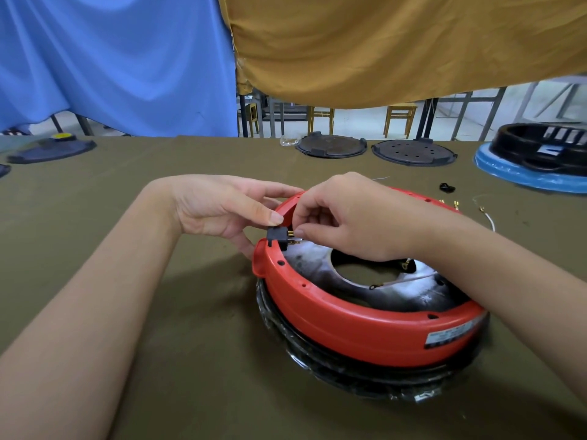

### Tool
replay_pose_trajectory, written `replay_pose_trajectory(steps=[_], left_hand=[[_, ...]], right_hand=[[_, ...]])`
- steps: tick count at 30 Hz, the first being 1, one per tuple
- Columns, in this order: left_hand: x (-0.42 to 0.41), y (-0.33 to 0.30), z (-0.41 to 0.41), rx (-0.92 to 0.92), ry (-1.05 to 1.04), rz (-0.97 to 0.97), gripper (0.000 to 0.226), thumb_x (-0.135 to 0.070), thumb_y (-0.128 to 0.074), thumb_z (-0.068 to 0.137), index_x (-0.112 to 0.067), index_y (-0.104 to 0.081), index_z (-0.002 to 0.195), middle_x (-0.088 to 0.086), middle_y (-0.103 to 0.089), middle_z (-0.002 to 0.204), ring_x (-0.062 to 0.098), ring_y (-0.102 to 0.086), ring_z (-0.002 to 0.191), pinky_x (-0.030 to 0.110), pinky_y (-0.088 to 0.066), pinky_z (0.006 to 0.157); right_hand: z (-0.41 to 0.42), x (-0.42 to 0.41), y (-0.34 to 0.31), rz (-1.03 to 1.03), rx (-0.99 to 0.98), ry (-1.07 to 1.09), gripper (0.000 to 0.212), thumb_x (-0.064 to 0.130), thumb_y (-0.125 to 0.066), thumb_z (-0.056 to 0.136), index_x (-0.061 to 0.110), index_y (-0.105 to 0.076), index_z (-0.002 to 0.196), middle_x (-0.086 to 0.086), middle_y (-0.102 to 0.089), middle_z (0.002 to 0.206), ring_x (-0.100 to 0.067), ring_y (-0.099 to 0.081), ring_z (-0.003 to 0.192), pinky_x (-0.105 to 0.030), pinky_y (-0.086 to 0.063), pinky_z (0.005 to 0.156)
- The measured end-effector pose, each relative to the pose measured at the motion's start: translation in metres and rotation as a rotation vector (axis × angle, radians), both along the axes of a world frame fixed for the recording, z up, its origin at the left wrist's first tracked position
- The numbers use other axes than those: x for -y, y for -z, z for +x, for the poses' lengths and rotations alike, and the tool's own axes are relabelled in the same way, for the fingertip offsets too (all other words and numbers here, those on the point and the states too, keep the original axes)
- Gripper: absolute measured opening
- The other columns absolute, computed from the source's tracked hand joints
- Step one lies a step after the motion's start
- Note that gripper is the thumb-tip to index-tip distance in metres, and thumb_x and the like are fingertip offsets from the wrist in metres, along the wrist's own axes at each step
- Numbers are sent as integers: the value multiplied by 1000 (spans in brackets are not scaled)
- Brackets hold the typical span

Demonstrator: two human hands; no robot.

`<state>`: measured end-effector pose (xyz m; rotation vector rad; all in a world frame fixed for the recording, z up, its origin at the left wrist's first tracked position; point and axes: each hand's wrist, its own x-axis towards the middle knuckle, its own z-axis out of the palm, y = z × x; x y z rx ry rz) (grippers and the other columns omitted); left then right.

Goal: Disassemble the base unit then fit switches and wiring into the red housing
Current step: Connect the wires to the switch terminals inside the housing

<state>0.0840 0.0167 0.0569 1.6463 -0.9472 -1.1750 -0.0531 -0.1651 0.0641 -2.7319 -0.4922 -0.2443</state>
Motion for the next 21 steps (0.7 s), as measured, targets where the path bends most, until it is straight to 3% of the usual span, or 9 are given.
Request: replay_pose_trajectory(steps=[14,21], left_hand=[[1,-1,-2,2,0,-4,62,-7,-56,89,-22,-44,147,11,-59,136,19,-67,104,45,-57,77],[0,0,0,0,2,-3,62,-9,-57,89,-25,-43,148,7,-59,139,23,-66,114,46,-57,80]], right_hand=[[0,-2,1,21,7,0,10,23,-63,92,23,-70,85,15,-60,65,5,-54,63,-8,-40,61],[-2,4,2,55,10,47,12,22,-64,89,26,-67,78,12,-63,67,1,-56,65,-9,-42,61]])
